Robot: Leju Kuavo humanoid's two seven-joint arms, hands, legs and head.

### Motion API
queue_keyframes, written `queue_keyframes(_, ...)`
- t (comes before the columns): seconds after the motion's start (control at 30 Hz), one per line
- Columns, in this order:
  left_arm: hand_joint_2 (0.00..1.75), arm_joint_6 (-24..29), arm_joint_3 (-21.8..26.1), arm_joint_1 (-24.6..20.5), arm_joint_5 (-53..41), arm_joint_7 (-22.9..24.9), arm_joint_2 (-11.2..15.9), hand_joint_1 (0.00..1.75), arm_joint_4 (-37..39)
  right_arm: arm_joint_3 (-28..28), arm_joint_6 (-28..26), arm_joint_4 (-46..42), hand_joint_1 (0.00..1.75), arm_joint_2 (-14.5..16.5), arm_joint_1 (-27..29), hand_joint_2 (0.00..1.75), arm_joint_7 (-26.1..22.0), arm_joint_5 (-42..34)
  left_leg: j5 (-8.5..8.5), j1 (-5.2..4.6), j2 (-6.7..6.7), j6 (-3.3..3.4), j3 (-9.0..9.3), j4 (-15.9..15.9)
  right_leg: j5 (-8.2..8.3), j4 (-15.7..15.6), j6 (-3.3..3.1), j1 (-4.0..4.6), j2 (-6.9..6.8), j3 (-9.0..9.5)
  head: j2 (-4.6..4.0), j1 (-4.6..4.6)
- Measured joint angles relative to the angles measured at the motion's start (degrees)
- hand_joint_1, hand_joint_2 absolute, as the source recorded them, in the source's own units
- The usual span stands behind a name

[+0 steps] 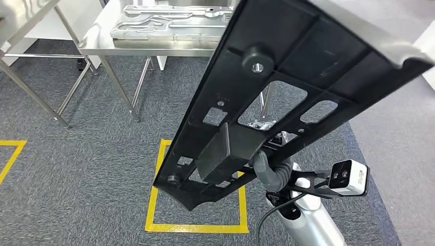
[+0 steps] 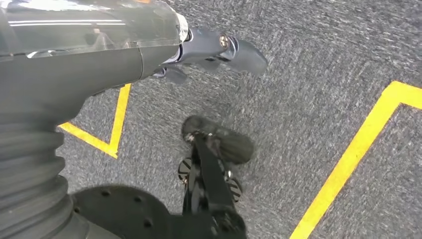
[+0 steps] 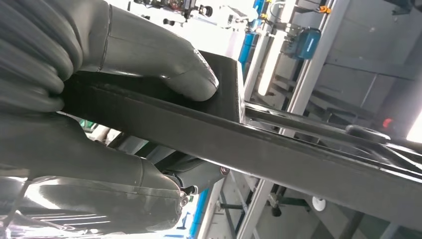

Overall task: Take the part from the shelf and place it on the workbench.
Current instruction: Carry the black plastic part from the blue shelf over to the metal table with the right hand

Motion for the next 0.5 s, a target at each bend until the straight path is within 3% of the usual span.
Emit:
queue_keyframes(0.03, 1.75, -0.1, 0.0, 0.1, 0.0, -0.1, 0.0, 0.00, 0.0, 0.0, -0.1, 0.0, 1.75, 0.0, 0.0, 1.75, 0.2, 0.0, -0.13, 0.00, -0.11, -0.03, -1.28, 2.1, -0.25, 0.1, -0.05, 0.07, 0.32, 0.15, 0.00, 0.00)
queue_keyframes(0.07, 1.75, -0.2, 0.0, 0.2, 0.0, -0.2, 0.1, 0.00, 0.0, 0.0, -0.3, -0.1, 1.75, 0.0, 0.0, 1.75, 0.4, 0.0, 0.99, 0.00, -0.14, 0.02, -1.45, 1.9, -0.57, 0.1, -0.02, 0.12, 0.62, 0.42, 0.00, 0.00)
queue_keyframes(0.13, 1.75, -0.4, 0.0, 0.3, 0.0, -0.5, 0.3, 0.00, 0.0, 0.0, -0.8, -0.4, 1.75, 0.0, -0.3, 1.75, 1.0, -0.3, 5.54, 0.00, -0.18, 0.32, 1.34, -4.8, -1.36, 0.3, 0.19, 0.15, 1.07, 1.36, 0.00, 0.00)
queue_keyframes(0.2, 1.75, -0.6, 0.0, 0.2, 0.0, -0.6, 0.5, 0.00, 0.0, -0.1, -1.2, -0.8, 1.75, 0.0, -0.9, 1.75, 1.5, -0.8, 7.81, -0.19, -0.36, 0.91, 4.90, -12.1, -2.19, 0.4, 0.70, 0.33, 1.31, 2.15, 0.00, 0.00)
queue_keyframes(0.23, 1.75, -0.7, -0.1, 0.2, 0.0, -0.7, 0.6, 0.00, 0.0, -0.1, -1.4, -0.9, 1.75, 0.0, -1.3, 1.75, 1.7, -1.1, 7.83, -0.30, -0.44, 1.26, 5.96, -14.2, -2.51, 0.3, 1.01, 0.38, 1.40, 2.41, 0.00, 0.01)
queue_keyframes(0.33, 1.75, -0.9, -0.1, 0.1, 0.0, -0.9, 0.8, 0.00, 0.0, -0.2, -2.1, -1.4, 1.75, -0.2, -2.3, 1.75, 2.5, -2.0, 6.73, -0.22, -0.51, 2.39, 7.20, -15.5, -2.32, 1.2, 1.98, 0.40, 1.41, 2.67, 0.00, 0.01)
queue_keyframes(0.4, 1.75, -0.9, -0.2, 0.1, 0.0, -0.9, 0.8, 0.00, 0.0, -0.2, -2.7, -1.7, 1.75, -0.4, -3.0, 1.75, 2.9, -2.7, 6.00, -0.01, -0.50, 2.99, 8.56, -15.8, -2.32, 5.4, 2.52, 0.30, 0.87, 0.50, 0.00, 0.01)
queue_keyframes(0.5, 1.75, -0.9, -0.3, 0.2, 0.0, -1.0, 0.9, 0.00, 0.0, -0.1, -3.4, -1.9, 1.75, -0.8, -3.2, 1.75, 3.0, -3.1, 4.25, 0.02, -0.46, 3.10, 10.61, -15.9, -5.28, 15.5, 3.15, -0.03, 0.29, -7.17, 0.00, 0.03)
